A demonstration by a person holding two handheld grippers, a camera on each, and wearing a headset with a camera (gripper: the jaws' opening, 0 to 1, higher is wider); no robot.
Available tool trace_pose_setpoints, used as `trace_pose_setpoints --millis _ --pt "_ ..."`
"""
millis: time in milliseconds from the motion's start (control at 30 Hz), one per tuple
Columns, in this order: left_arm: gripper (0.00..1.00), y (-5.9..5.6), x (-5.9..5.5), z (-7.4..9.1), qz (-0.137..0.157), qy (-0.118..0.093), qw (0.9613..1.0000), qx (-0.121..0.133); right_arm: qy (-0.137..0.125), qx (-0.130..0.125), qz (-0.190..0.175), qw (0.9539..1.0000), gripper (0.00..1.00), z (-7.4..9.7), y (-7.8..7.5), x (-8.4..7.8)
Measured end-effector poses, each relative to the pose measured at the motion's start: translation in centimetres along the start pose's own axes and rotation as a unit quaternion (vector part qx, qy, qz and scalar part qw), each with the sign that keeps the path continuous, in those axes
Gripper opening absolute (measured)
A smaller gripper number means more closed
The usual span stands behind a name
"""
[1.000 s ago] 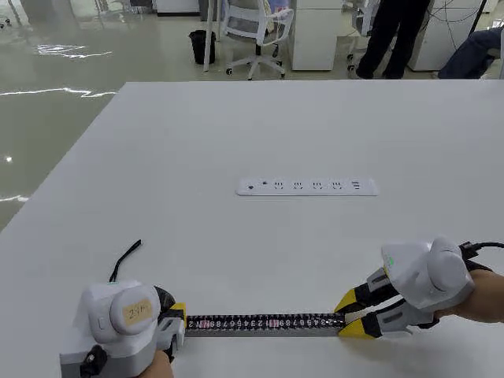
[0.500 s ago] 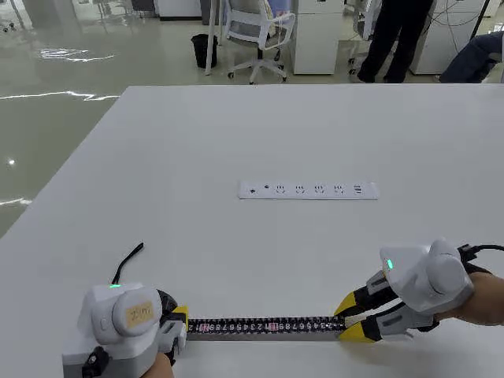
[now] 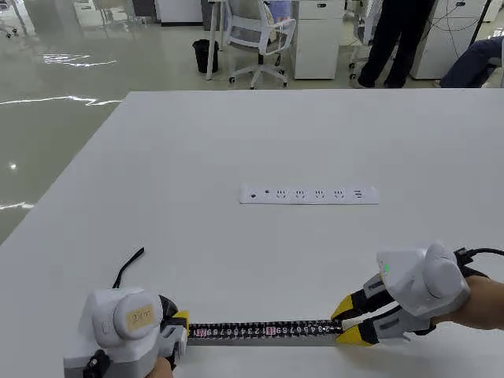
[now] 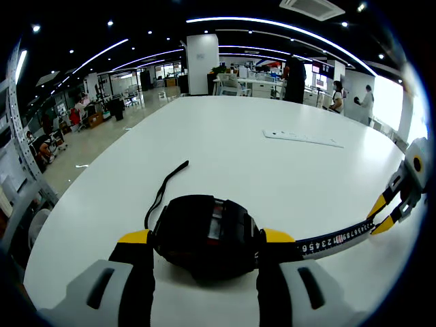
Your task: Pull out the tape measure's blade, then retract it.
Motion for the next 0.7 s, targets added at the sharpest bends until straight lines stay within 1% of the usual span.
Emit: trace_pose_setpoints --millis 700 --pt "0.56 -0.10 0.07 0.01 -0.002 0.001 1.0000 0.002 0.001 0.001 0.003 1.0000 0.14 -0.17 -0.27 0.46"
Point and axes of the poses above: the centre of the closed fingertips' face, and the gripper's own axes: z roughly backward along the fingers, y roughly to its left, x roughly out of its top, the point moved 2 cm from there along z, roughly backward along the fingers, and after that the axes turned 3 degrees about z, right-handed, at the moved point
